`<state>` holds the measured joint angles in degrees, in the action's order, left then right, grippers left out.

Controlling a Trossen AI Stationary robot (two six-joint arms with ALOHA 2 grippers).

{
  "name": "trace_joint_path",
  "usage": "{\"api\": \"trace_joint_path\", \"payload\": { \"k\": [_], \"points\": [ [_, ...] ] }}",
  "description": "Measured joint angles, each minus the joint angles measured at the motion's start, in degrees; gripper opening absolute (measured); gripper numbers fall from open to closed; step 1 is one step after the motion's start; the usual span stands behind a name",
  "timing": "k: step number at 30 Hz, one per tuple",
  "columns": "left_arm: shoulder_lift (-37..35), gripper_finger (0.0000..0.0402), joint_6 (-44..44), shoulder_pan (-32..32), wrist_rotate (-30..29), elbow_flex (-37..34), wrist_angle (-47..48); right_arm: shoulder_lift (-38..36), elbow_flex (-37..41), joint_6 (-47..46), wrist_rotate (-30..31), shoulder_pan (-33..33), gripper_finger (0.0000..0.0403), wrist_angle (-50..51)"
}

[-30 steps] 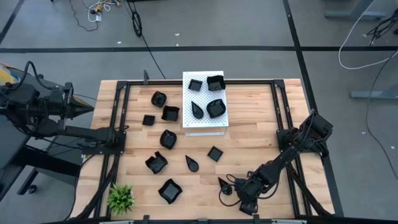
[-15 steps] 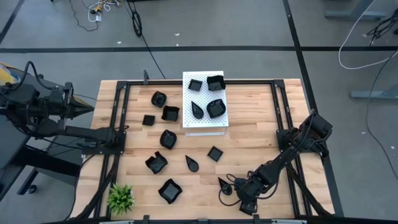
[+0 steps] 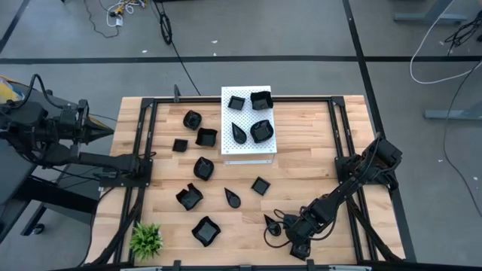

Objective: Pick & Place Mini shaped plates
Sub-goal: Stack the square plate on top of the square plate on the shelf

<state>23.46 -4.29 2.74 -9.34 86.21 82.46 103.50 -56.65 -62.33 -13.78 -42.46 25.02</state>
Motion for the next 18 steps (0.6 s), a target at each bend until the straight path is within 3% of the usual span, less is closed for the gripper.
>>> {"api": "trace_joint_path", "payload": {
  "k": [9, 18],
  "points": [
    [0.0, 0.0003, 0.0, 0.0, 0.0, 0.0, 0.0, 0.1, 0.1, 0.2, -0.3, 0.0, 0.0079, 0.0],
    [0.0, 0.0003, 0.0, 0.0, 0.0, 0.0, 0.0, 0.2, 0.1, 0.2, -1.0, -0.1, 0.0048, -0.9]
  ]
}}
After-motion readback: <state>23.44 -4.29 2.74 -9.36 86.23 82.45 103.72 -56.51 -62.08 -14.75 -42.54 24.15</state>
